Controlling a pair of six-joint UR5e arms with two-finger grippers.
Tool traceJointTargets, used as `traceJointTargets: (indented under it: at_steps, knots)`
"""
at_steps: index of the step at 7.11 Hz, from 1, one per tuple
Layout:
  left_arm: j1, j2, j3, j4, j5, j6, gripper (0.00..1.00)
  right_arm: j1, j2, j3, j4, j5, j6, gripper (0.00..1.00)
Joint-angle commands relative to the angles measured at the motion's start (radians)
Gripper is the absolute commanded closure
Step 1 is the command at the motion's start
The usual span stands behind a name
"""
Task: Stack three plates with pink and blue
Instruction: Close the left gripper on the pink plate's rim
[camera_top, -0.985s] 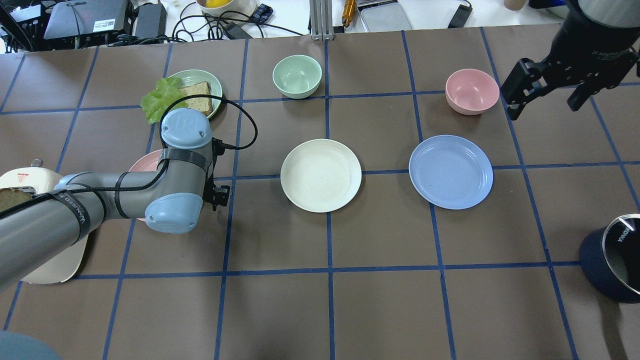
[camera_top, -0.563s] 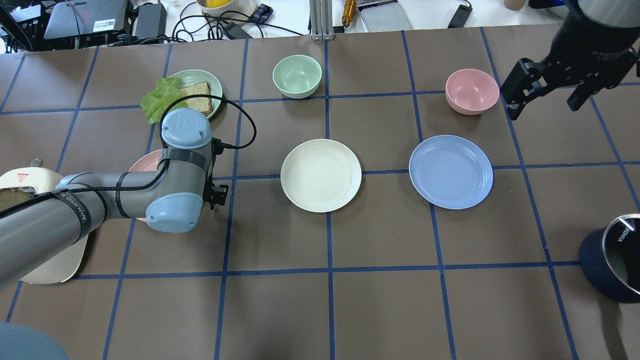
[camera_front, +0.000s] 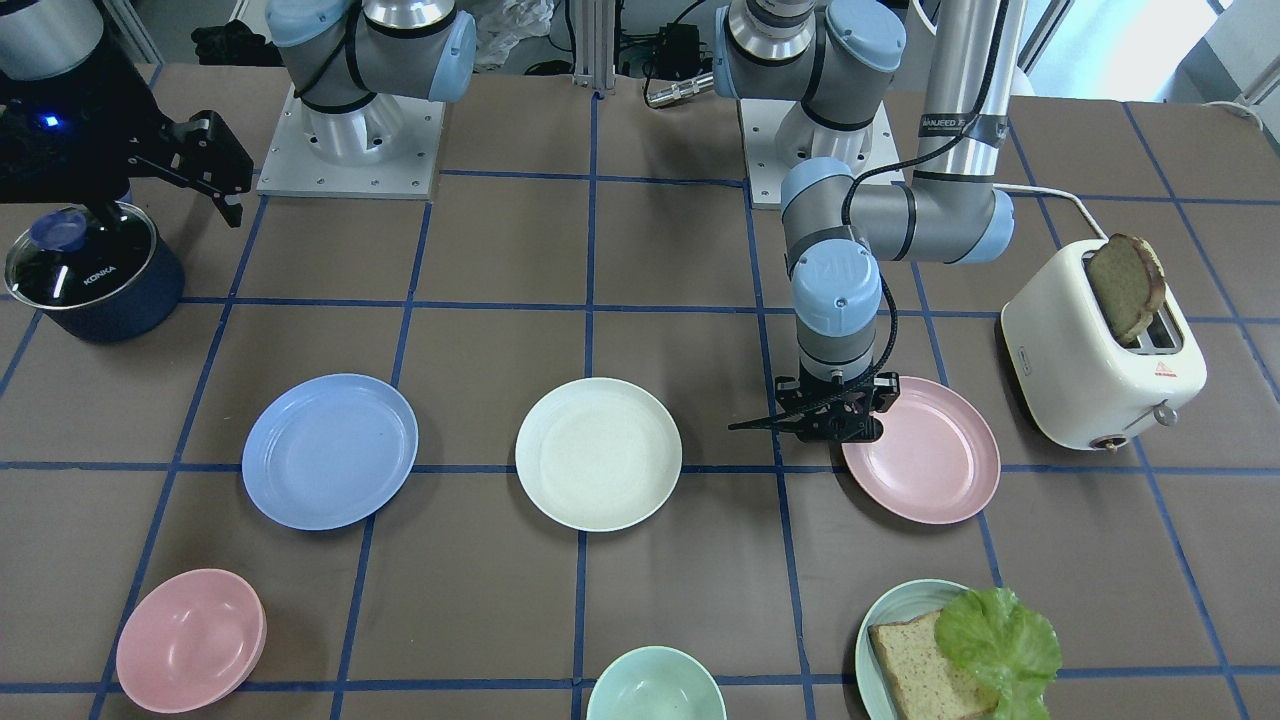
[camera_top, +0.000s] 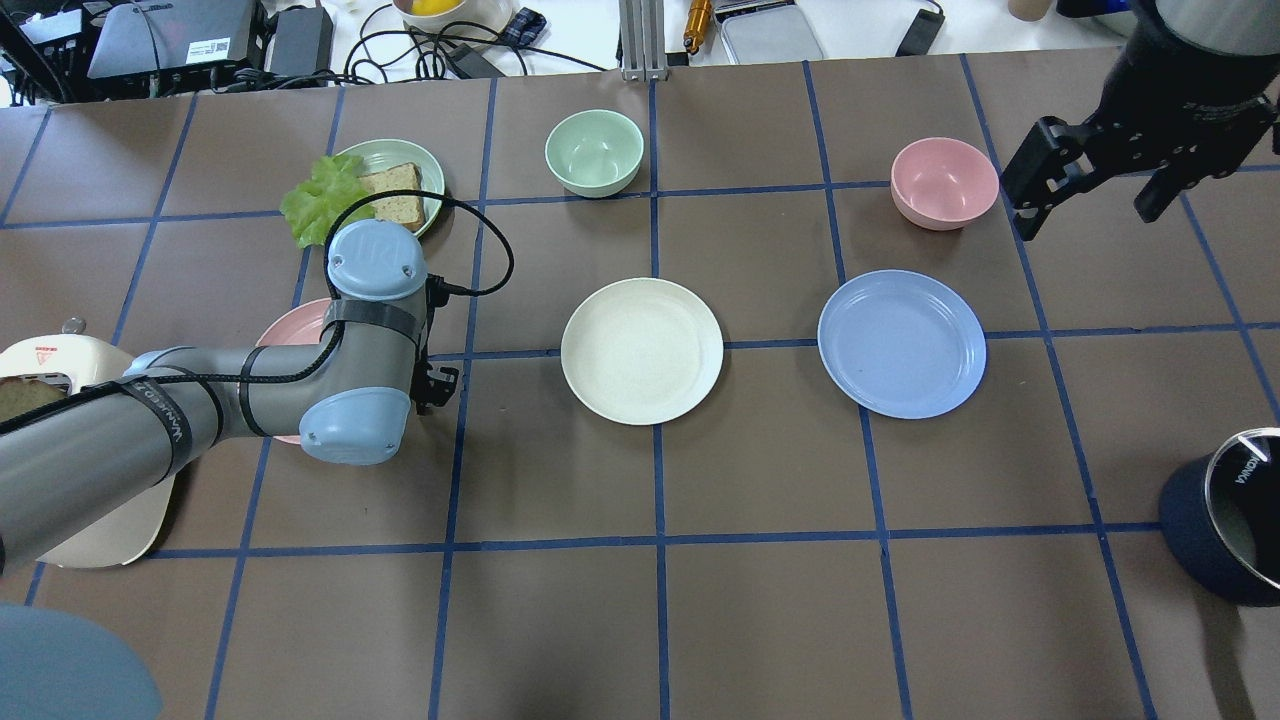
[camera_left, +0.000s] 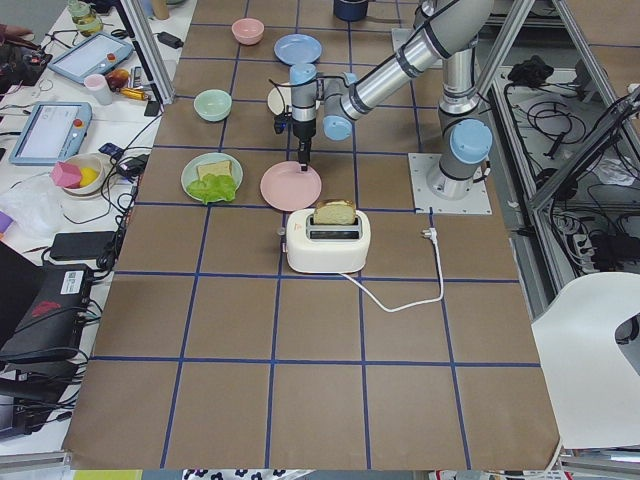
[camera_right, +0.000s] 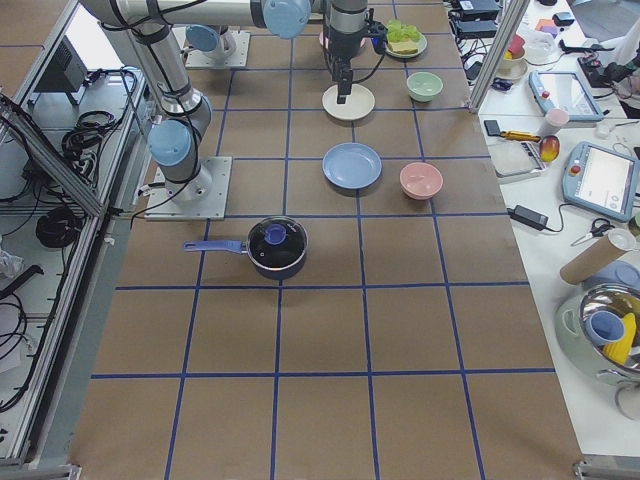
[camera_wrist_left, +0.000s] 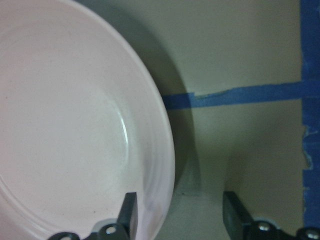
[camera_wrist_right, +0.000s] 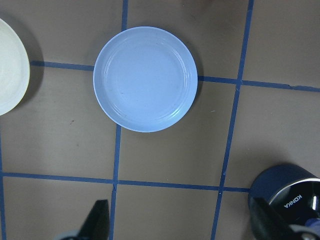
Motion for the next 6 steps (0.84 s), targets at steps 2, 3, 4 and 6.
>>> traceJointTargets:
  at_steps: [2, 3, 4, 6]
  knots:
    - [0.0, -0.007, 0.002, 0.008, 0.003, 0.001, 0.92, -0.001, -0.001, 0.0, 0.0, 0.0, 0.0, 0.0]
    - [0.0, -0.001, 0.005, 0.008, 0.006, 0.001, 1.0, 0.0, 0.0, 0.0, 0.0, 0.0, 0.0, 0.0]
    - [0.0, 0.005, 0.008, 0.008, 0.007, 0.002, 1.0, -0.001, 0.0, 0.0, 0.0, 0.0, 0.0, 0.0]
    - [-0.008, 0.024, 0.01, 0.01, 0.065, 0.004, 1.0, 0.0, 0.0, 0.0, -0.001, 0.0, 0.0, 0.0]
